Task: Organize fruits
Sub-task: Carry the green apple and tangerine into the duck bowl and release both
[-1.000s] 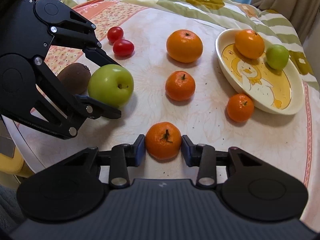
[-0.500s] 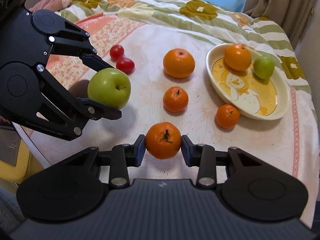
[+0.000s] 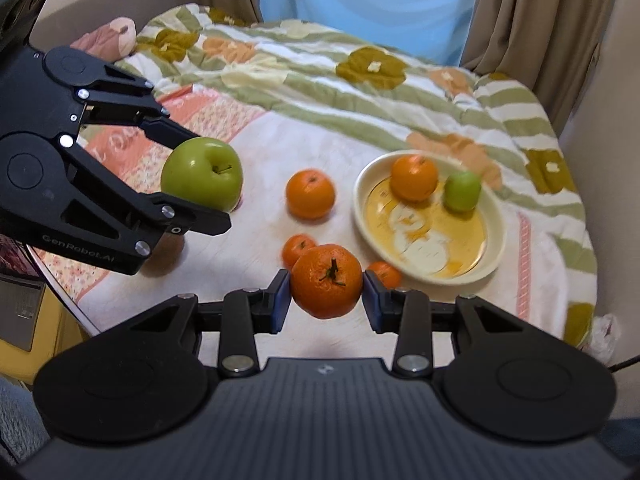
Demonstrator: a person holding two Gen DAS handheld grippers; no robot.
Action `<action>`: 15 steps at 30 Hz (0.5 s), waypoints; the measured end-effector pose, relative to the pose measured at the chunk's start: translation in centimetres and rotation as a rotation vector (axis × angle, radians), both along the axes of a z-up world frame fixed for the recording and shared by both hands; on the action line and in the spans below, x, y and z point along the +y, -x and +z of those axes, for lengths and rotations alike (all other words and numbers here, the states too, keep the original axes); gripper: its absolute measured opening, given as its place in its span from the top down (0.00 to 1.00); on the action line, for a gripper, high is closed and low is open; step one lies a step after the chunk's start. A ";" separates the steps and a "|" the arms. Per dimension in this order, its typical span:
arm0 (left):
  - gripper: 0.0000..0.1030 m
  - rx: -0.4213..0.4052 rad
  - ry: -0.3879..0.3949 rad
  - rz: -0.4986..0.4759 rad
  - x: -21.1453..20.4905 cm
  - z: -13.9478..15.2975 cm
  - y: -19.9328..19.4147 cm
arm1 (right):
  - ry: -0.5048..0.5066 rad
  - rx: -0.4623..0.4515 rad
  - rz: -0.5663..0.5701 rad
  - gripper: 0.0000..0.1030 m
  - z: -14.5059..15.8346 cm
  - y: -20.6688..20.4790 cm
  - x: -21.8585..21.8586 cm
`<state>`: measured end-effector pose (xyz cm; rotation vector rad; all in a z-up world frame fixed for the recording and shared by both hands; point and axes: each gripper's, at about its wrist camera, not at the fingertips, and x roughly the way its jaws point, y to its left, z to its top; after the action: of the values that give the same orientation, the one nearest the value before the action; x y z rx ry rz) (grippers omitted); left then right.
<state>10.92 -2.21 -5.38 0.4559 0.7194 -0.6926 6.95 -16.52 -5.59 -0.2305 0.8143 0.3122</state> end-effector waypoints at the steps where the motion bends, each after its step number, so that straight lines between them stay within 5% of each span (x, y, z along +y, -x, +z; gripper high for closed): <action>1: 0.41 -0.005 0.004 0.015 -0.4 0.3 0.0 | 0.005 -0.008 0.003 0.49 0.4 -0.1 -0.5; 15: 0.41 0.015 0.057 0.217 -6.4 0.7 -6.1 | 0.022 -0.028 -0.006 0.49 1.4 -7.8 -8.5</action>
<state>17.06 -8.58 -4.73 0.3150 0.7491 -0.5119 14.75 -25.04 -4.24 -0.2521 0.7914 0.2936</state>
